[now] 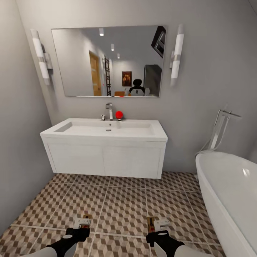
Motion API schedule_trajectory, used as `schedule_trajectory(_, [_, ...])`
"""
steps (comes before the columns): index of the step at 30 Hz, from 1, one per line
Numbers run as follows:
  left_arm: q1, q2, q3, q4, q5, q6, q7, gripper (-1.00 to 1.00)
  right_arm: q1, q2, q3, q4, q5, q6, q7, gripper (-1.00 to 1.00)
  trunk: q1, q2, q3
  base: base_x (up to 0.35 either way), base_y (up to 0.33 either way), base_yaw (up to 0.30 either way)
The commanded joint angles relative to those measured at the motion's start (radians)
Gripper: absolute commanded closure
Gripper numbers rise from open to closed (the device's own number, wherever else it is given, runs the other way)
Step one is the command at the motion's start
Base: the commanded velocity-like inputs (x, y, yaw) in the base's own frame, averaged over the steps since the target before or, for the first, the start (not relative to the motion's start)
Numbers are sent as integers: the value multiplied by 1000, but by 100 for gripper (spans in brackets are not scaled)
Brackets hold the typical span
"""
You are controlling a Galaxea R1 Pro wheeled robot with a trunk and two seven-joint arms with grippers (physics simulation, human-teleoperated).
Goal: Take the four mousetraps from the cabinet in the bathroom and place them on the bathroom floor. Make sure all four end up on the same floor surface, and ensure that at least two of them are either under or directly next to the same bathroom sink.
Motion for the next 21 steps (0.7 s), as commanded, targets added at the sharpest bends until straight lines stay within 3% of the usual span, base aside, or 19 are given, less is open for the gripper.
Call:
schedule_trajectory(1, [-1,-2,-8,1,2,-3,6,100,0,0,6,-1,1,7,-2,100,4,-8,-4,0,0,0])
schedule_trajectory(21, [-1,-6,-8,1,-1,-4,8,100,0,0,5,-1,1,-10,-2,100,80,-148,-67,0,0,0])
